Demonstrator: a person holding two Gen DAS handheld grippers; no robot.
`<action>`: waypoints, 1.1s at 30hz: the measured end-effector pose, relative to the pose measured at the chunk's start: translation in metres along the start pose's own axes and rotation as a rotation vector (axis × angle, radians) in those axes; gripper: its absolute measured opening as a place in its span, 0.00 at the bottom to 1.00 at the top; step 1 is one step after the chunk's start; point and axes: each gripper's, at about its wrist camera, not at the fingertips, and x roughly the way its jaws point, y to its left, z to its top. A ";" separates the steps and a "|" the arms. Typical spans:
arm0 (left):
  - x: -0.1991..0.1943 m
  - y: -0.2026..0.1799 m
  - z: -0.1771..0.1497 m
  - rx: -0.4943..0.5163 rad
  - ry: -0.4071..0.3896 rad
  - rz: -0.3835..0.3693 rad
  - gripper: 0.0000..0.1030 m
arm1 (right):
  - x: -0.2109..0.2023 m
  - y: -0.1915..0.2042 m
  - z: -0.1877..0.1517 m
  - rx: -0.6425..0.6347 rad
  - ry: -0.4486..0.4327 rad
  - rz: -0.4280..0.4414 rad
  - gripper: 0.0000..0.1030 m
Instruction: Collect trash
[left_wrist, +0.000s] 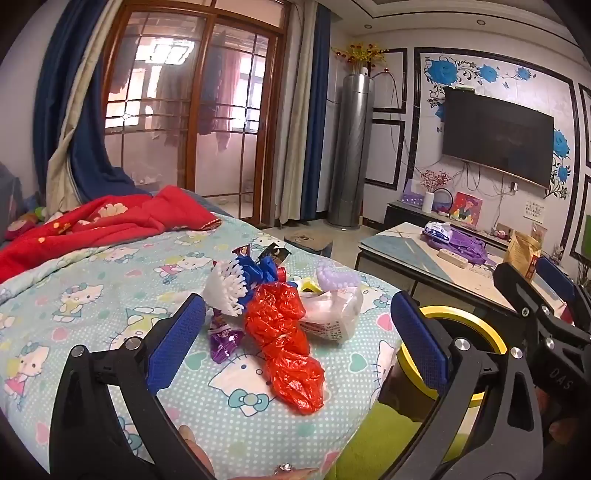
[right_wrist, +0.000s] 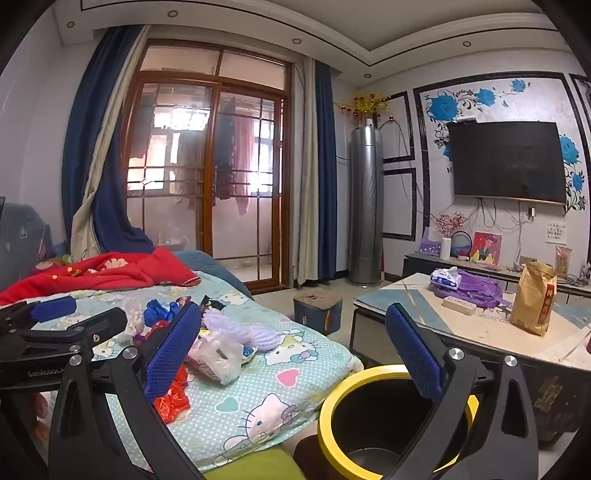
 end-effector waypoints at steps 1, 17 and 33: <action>0.000 0.000 0.000 -0.002 -0.002 0.000 0.90 | 0.000 0.000 0.000 -0.003 0.001 -0.001 0.94; -0.005 0.001 0.000 -0.010 -0.012 -0.011 0.90 | 0.002 -0.002 0.000 -0.017 0.011 -0.007 0.94; -0.004 0.000 -0.001 -0.010 -0.015 -0.013 0.90 | 0.002 -0.004 -0.002 -0.014 0.016 -0.008 0.94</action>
